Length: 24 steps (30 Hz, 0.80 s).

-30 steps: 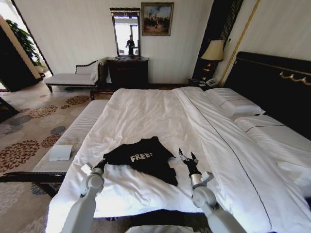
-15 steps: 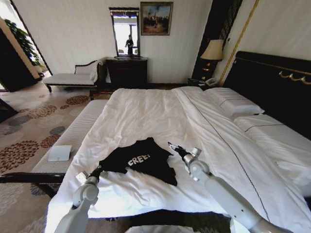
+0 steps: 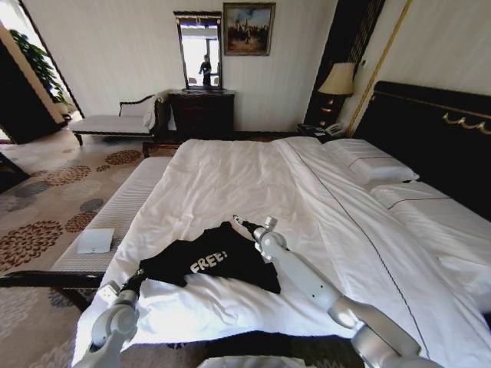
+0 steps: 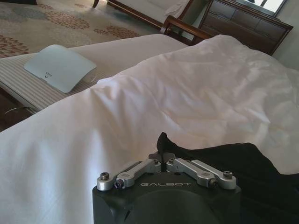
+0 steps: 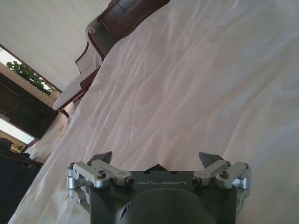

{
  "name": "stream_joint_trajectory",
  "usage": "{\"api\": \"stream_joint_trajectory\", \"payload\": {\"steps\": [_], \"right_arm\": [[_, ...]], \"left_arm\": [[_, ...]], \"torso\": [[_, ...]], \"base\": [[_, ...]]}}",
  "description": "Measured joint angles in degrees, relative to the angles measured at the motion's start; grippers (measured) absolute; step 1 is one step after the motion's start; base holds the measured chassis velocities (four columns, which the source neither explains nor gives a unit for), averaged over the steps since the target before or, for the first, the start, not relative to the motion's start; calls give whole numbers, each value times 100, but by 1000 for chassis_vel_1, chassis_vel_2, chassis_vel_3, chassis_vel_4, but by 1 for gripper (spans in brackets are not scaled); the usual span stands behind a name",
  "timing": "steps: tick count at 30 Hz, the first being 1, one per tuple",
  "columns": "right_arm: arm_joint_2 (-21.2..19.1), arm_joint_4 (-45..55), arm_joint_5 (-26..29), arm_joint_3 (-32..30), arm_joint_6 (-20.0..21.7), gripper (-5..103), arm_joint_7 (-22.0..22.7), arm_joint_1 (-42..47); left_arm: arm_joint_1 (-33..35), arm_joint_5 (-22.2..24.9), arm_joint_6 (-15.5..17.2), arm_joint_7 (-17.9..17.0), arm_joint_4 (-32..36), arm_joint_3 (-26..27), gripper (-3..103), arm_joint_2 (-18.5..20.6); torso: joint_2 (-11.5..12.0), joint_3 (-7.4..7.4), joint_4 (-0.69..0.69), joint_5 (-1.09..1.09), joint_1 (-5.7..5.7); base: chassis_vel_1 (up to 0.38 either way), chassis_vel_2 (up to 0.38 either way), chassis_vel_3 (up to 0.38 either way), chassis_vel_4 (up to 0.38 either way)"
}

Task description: Fold the clothes on the bed.

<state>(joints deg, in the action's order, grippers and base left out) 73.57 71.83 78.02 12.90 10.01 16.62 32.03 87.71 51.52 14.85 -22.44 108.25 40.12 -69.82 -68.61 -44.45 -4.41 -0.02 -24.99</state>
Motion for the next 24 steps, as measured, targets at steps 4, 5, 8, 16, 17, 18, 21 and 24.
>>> {"api": "stream_joint_trajectory", "payload": {"steps": [4,5,8,16,17,18,21,24], "right_arm": [[178,-207,-123,132,27,100,-23,-5],[238,-305,-173,157,36,100,-38,-5],[346,-473,-248,168,37,100,-97,-6],[565,-1127,-577,171,-15,100,-325,-177],[565,-1127,-577,171,-15,100,-325,-177],[573,-1193,-589,168,-21,100,-356,-214],[596,-1330,-636,194,-51,95,-445,-292],[640,-1401,-686,203,-91,90,-487,-332]], "left_arm": [[16,-31,-4,-5,41,-21,0,-30],[21,-32,-5,-6,46,-21,0,-30],[19,-32,-8,-9,30,-21,0,-18],[-13,-35,-11,-37,0,-36,0,45],[-13,-35,-11,-37,0,-36,0,45],[-28,-39,-11,-48,-7,-46,0,45],[-64,-47,-11,-77,-37,-79,0,37],[-83,-57,-11,-78,-77,-81,0,19]], "torso": [[0,0,-1,1,0],[0,0,0,1,0],[0,0,-1,1,0],[0,0,0,2,0],[0,0,0,2,0],[0,0,-1,2,0],[0,0,-1,2,0],[0,0,-1,2,0]], "base": [[0,0,0,0],[0,0,0,0],[0,0,0,0],[0,0,0,0],[0,0,0,0],[0,0,0,0],[0,0,0,0],[0,0,0,0]]}}
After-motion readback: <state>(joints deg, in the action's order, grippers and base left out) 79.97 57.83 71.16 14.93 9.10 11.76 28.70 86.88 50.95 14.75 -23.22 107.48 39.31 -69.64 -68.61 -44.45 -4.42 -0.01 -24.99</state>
